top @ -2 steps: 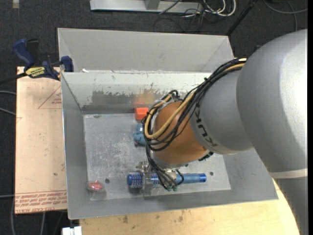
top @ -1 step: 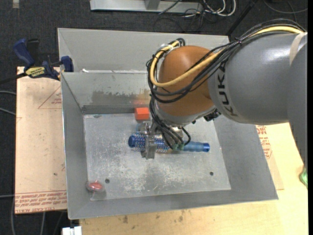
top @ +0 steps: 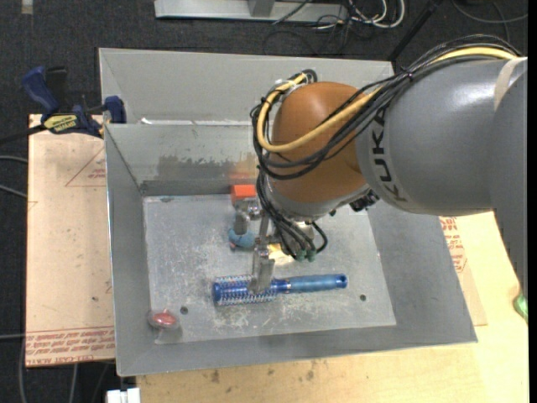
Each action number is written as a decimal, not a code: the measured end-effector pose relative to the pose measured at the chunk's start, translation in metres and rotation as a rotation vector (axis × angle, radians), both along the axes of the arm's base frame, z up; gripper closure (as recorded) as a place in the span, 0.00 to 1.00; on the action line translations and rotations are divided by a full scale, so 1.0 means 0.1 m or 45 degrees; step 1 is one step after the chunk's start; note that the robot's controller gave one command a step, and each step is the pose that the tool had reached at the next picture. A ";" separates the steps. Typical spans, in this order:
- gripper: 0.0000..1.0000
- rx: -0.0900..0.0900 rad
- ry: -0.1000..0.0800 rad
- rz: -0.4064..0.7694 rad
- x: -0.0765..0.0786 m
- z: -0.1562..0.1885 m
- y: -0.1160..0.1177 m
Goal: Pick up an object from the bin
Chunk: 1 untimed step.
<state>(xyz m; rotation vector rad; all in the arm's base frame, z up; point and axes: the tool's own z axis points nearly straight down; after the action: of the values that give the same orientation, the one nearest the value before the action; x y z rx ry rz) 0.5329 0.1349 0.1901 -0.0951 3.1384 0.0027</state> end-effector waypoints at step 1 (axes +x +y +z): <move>0.00 -0.004 0.015 0.083 -0.40 -0.90 -0.08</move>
Offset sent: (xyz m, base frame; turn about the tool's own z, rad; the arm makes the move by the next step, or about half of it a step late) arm -0.0369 -0.0081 -0.0853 -0.0656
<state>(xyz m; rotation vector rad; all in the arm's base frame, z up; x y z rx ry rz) 0.4928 0.1268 0.1002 -0.1979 3.1453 -0.0014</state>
